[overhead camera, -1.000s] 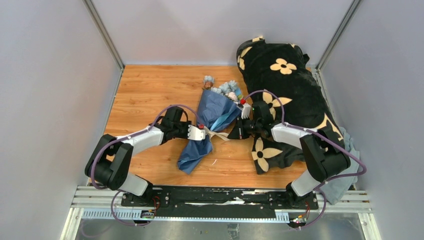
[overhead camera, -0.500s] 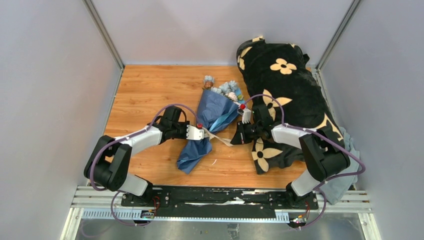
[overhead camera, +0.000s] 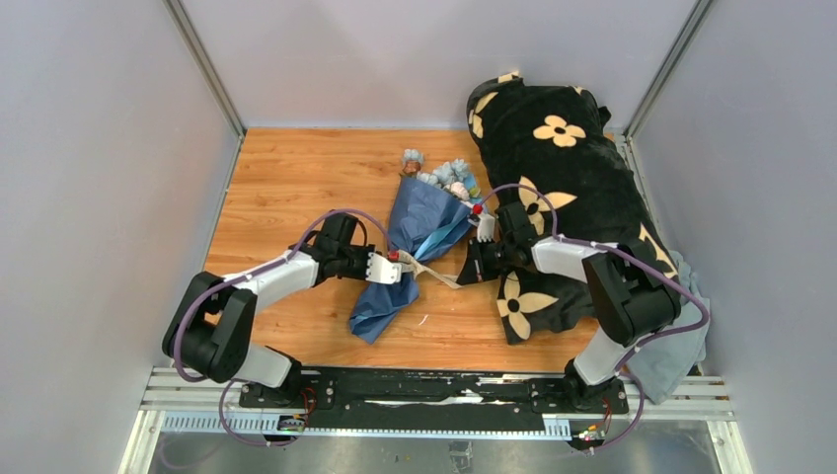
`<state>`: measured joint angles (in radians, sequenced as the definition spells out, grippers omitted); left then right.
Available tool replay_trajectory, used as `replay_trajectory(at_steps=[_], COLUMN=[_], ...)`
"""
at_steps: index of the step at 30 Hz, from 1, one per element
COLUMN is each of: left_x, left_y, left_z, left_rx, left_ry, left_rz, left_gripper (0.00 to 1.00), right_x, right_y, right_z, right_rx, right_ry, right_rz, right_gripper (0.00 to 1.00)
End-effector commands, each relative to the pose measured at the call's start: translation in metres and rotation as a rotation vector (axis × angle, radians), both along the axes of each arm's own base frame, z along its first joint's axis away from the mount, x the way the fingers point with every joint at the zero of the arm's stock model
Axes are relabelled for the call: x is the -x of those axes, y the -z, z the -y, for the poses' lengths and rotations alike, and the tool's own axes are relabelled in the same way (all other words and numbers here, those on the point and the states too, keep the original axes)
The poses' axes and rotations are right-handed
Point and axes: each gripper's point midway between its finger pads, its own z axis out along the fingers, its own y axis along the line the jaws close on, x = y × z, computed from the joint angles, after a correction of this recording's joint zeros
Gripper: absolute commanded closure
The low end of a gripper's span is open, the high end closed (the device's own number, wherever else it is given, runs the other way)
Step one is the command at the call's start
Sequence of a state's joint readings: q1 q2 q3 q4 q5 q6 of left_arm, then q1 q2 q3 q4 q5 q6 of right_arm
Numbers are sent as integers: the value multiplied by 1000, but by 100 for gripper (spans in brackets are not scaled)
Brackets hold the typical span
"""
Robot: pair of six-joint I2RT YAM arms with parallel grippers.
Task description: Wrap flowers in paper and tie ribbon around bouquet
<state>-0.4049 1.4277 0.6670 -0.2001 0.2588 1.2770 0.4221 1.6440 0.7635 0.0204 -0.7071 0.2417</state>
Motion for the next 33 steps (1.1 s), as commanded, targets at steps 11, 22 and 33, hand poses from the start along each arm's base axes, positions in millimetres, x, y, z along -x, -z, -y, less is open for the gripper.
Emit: replay_trajectory(at_steps=[11,22,33], left_x=[17,116,89], left_y=[-122,-108,-35], left_z=[41,156,163], left_rx=[128,120,-349], left_ry=[136,455,336], left_rz=[83,-31,69], left_gripper=[41,57,46], right_x=[-62,-76,-71], right_y=[-70,-70,-65], right_z=[-51,-63,-60], right_rx=[-119,-129,-110], right_ry=[-45,-19,-56], right_rz=[207,218,216], right_gripper=[95,98,98])
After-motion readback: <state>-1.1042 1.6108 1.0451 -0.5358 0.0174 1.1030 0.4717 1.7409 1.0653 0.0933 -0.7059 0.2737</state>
